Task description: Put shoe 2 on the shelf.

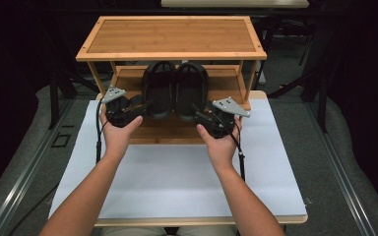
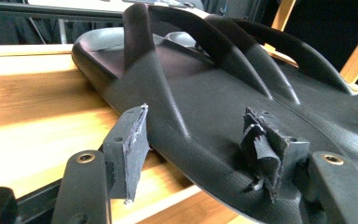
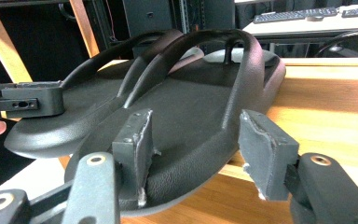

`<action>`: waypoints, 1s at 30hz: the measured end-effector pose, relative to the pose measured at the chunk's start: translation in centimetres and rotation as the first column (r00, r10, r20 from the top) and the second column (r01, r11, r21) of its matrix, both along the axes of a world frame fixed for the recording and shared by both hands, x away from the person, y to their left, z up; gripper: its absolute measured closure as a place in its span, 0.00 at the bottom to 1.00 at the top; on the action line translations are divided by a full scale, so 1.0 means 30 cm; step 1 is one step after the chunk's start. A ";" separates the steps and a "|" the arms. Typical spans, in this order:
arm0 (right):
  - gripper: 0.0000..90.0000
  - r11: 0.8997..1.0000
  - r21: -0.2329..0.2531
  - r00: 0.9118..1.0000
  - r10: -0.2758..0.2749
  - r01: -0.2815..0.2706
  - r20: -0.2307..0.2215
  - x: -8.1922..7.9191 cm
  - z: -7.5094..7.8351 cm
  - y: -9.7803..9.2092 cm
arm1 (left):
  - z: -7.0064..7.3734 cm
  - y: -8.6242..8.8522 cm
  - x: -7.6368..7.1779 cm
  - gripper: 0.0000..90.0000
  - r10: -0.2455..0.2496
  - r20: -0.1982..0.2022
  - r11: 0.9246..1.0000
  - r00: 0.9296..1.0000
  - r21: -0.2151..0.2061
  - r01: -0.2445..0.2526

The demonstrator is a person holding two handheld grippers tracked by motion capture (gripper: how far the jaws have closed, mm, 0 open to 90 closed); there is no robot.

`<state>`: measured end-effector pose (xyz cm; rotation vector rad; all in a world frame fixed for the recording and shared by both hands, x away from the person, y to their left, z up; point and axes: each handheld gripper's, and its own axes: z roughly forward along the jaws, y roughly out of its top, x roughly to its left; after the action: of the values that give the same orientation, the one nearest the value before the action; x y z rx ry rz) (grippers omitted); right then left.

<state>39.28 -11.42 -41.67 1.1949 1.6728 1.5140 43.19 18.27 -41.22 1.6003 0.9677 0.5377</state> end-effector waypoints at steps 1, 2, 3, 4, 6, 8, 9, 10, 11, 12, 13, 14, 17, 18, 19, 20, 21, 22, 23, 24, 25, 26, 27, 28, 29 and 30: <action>0.50 1.000 -0.003 1.000 0.005 -0.005 -0.001 -0.003 0.002 -0.003 | 0.001 0.001 -0.006 0.45 -0.005 0.002 1.000 1.000 -0.001 0.005; 0.50 1.000 -0.007 1.000 -0.001 0.001 0.001 -0.006 0.005 -0.004 | 0.003 0.003 -0.013 0.45 -0.009 0.003 1.000 1.000 0.007 0.009; 0.51 1.000 -0.012 1.000 0.000 0.000 0.002 -0.008 0.006 -0.006 | 0.006 0.005 -0.021 0.45 -0.012 0.008 1.000 1.000 0.013 0.012; 0.51 1.000 -0.015 1.000 0.000 0.000 0.002 -0.012 0.009 -0.008 | 0.007 0.006 -0.026 0.45 -0.014 0.012 1.000 1.000 0.007 0.014; 0.51 1.000 -0.022 1.000 0.005 -0.005 0.004 -0.016 0.013 -0.014 | 0.012 0.015 -0.038 0.45 -0.022 0.019 1.000 1.000 0.000 0.022; 0.51 1.000 -0.025 1.000 -0.001 0.001 0.002 -0.024 0.017 -0.021 | 0.016 0.023 -0.046 0.45 -0.022 0.022 1.000 1.000 -0.002 0.022; 0.51 1.000 -0.028 1.000 -0.002 0.002 0.005 -0.026 0.019 -0.025 | 0.018 0.028 -0.049 0.45 -0.021 0.020 1.000 1.000 0.002 0.021; 0.51 1.000 -0.027 1.000 0.006 -0.006 0.003 -0.028 0.021 -0.031 | 0.018 0.033 -0.052 0.45 -0.023 0.021 1.000 1.000 0.000 0.023; 0.51 1.000 -0.030 1.000 0.007 -0.007 0.003 -0.030 0.023 -0.035 | 0.020 0.042 -0.057 0.45 -0.019 0.018 1.000 1.000 0.004 0.019; 0.51 0.999 -0.032 1.000 0.011 -0.011 -0.001 -0.035 0.025 -0.042 | 0.020 0.048 -0.060 0.45 -0.017 0.021 1.000 1.000 0.002 0.017; 0.50 0.999 -0.036 1.000 0.014 -0.014 -0.002 -0.038 0.026 -0.046 | 0.019 0.053 -0.061 0.45 -0.016 0.023 1.000 1.000 0.001 0.016; 0.50 0.999 -0.038 1.000 0.020 -0.020 -0.003 -0.039 0.026 -0.049 | 0.019 0.059 -0.064 0.45 -0.016 0.020 1.000 1.000 0.003 0.016; 0.50 0.999 -0.052 1.000 0.017 -0.017 -0.002 -0.050 0.029 -0.059 | 0.011 0.083 -0.069 0.45 -0.006 0.013 1.000 1.000 0.004 0.006; 0.50 0.998 -0.056 1.000 0.019 -0.018 0.005 -0.053 0.030 -0.062 | 0.010 0.089 -0.070 0.45 -0.005 0.015 1.000 1.000 0.007 0.005; 0.50 0.997 -0.064 1.000 0.031 -0.031 -0.005 -0.058 0.032 -0.065 | 0.008 0.095 -0.072 0.45 -0.002 0.018 1.000 1.000 0.006 0.002; 0.50 0.997 -0.069 1.000 0.024 -0.024 -0.006 -0.064 0.034 -0.066 | 0.007 0.103 -0.075 0.45 0.000 0.017 1.000 1.000 0.004 0.000; 0.50 0.997 -0.077 1.000 0.025 -0.025 0.000 -0.068 0.036 -0.068 | 0.005 0.110 -0.077 0.45 0.001 0.018 1.000 1.000 -0.002 -0.001; 0.50 0.996 -0.081 1.000 0.022 -0.022 0.002 -0.074 0.038 -0.070 | 0.004 0.116 -0.079 0.45 0.004 0.021 1.000 1.000 -0.008 -0.004; 0.50 0.996 -0.082 1.000 0.028 -0.028 0.004 -0.079 0.041 -0.072 | 0.003 0.122 -0.080 0.45 0.003 0.018 1.000 1.000 -0.009 -0.003; 0.50 0.996 -0.086 1.000 0.022 -0.021 0.007 -0.084 0.044 -0.073 | 0.003 0.127 -0.082 0.45 0.005 0.016 1.000 1.000 -0.008 -0.005; 0.50 0.996 -0.085 1.000 0.027 -0.026 0.009 -0.088 0.047 -0.076 | 0.002 0.130 -0.083 0.45 0.006 0.022 1.000 1.000 -0.013 -0.006; 0.50 0.996 -0.086 1.000 0.027 -0.026 0.011 -0.092 0.050 -0.077 | 0.002 0.135 -0.086 0.45 0.005 0.019 1.000 1.000 -0.013 -0.005; 0.50 0.995 -0.090 0.999 0.030 -0.029 0.014 -0.096 0.054 -0.079 | 0.001 0.136 -0.087 0.45 0.003 0.021 1.000 1.000 -0.017 -0.002; 0.50 0.995 -0.094 0.999 0.029 -0.028 0.013 -0.099 0.057 -0.080 | 0.001 0.139 -0.091 0.45 0.001 0.019 1.000 1.000 -0.014 -0.001; 0.50 0.995 -0.094 0.999 0.029 -0.027 0.018 -0.102 0.058 -0.081 | 0.000 0.141 -0.095 0.45 -0.003 0.024 1.000 1.000 -0.017 0.004; 0.50 0.995 -0.098 0.999 0.028 -0.026 0.019 -0.106 0.061 -0.084 | 0.000 0.143 -0.100 0.45 -0.008 0.026 1.000 1.000 -0.015 0.008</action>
<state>36.09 -13.94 -39.85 1.1063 1.7354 1.4383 40.19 22.57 -41.23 1.5798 0.9441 0.5431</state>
